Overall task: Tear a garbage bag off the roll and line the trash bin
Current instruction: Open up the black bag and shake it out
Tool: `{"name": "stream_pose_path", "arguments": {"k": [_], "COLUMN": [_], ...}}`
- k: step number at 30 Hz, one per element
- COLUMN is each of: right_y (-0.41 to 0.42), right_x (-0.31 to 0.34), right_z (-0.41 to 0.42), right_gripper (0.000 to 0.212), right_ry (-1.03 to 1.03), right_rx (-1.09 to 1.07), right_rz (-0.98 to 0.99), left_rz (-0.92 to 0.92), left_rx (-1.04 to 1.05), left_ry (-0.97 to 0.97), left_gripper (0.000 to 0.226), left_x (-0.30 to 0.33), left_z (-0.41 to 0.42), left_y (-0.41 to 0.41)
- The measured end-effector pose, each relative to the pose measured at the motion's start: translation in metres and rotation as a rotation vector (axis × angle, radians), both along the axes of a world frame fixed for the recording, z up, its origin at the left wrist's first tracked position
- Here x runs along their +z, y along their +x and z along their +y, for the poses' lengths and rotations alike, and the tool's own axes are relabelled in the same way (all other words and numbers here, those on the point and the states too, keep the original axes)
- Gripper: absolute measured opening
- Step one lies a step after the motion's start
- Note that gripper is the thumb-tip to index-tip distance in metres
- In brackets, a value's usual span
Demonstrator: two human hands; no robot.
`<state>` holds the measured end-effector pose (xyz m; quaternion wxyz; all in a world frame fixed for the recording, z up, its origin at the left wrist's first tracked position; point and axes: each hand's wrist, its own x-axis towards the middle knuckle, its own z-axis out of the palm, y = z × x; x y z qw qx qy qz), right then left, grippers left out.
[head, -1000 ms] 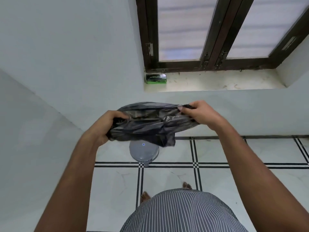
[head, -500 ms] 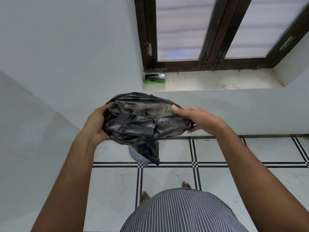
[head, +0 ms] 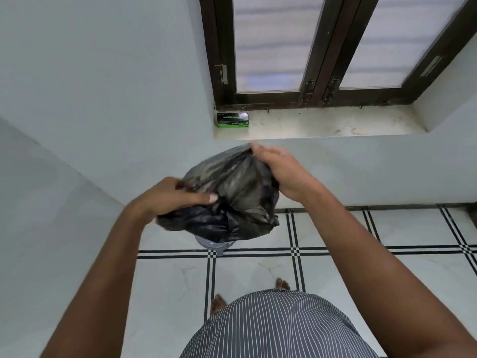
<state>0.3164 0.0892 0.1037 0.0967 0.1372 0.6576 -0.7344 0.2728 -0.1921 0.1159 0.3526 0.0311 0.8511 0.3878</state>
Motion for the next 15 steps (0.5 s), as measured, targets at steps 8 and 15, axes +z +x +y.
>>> {"name": "stream_pose_path", "arguments": {"k": [8, 15], "right_y": [-0.005, 0.014], "right_x": [-0.019, 0.001], "right_z": [0.040, -0.002], "right_gripper": [0.062, 0.107], "right_ry": [0.078, 0.956], "right_rx": [-0.382, 0.206], "right_rz": [-0.184, 0.203], "left_rz": [0.038, -0.067], "left_rx": [0.392, 0.273], "left_ry": [0.022, 0.384], "left_gripper": [0.037, 0.031], "left_x": [-0.029, -0.006], "left_z": [-0.040, -0.001], "left_y": [-0.006, 0.010]}}
